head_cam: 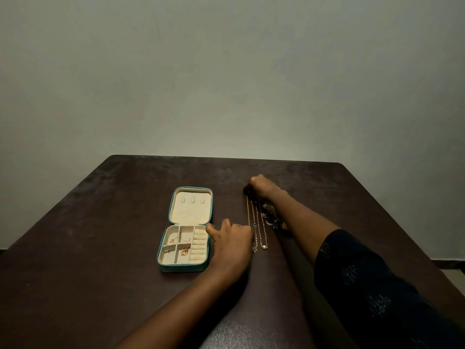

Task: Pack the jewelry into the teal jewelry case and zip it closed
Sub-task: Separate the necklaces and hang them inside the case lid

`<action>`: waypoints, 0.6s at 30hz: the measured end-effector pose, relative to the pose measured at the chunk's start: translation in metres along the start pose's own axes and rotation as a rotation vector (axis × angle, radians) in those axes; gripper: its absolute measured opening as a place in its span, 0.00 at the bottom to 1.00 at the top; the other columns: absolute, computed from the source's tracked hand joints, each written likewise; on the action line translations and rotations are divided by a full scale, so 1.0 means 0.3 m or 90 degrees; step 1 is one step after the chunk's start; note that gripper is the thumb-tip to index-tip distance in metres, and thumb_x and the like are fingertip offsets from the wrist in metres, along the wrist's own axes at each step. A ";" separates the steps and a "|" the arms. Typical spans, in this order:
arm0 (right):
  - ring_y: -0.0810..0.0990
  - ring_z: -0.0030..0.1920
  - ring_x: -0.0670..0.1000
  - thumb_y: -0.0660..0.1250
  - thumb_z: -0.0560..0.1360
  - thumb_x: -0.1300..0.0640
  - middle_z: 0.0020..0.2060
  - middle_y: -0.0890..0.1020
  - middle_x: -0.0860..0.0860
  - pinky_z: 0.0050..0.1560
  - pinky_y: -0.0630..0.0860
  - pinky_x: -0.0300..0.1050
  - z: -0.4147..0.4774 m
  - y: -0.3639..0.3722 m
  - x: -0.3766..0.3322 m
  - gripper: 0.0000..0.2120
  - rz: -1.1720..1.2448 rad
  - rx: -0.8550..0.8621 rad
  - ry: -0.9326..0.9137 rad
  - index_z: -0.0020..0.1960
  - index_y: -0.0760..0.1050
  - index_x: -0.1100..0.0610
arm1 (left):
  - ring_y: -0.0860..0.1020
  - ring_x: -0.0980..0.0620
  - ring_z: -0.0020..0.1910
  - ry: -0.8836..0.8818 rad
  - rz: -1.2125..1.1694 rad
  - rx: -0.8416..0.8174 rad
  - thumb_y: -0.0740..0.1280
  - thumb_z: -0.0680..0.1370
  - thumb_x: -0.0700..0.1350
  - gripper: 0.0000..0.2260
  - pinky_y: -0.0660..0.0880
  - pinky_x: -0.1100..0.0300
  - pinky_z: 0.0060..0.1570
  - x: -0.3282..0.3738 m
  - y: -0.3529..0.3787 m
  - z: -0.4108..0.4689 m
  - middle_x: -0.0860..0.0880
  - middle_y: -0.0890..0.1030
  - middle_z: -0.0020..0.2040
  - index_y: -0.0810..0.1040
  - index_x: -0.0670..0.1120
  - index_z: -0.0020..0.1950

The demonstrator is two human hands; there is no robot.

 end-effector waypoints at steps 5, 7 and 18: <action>0.78 0.57 0.63 0.60 0.78 0.63 0.56 0.78 0.66 0.55 0.73 0.51 -0.056 -0.005 -0.042 0.13 -0.024 0.042 -0.024 0.59 0.75 0.69 | 0.68 0.45 0.62 -0.038 0.020 0.044 0.63 0.78 0.49 0.11 0.58 0.42 0.58 -0.060 -0.024 -0.006 0.47 0.79 0.56 0.78 0.51 0.58; 0.78 0.57 0.62 0.61 0.78 0.62 0.57 0.79 0.65 0.57 0.74 0.52 -0.072 -0.006 -0.069 0.14 -0.022 0.052 -0.045 0.60 0.76 0.66 | 0.68 0.45 0.62 -0.046 0.022 0.040 0.62 0.78 0.49 0.11 0.58 0.41 0.59 -0.072 -0.021 -0.021 0.47 0.79 0.56 0.78 0.50 0.58; 0.79 0.54 0.56 0.63 0.76 0.64 0.53 0.80 0.57 0.51 0.77 0.53 -0.194 -0.021 -0.264 0.11 -0.101 0.154 -0.189 0.56 0.79 0.60 | 0.71 0.45 0.60 -0.166 -0.027 0.132 0.63 0.77 0.52 0.11 0.60 0.47 0.53 -0.229 -0.089 -0.090 0.49 0.78 0.57 0.80 0.50 0.55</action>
Point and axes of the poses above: each hand's wrist, its own z-axis towards the middle knuckle, its own y-axis out of the palm, x = y × z, the point moved 4 cm from there along z, towards the middle knuckle
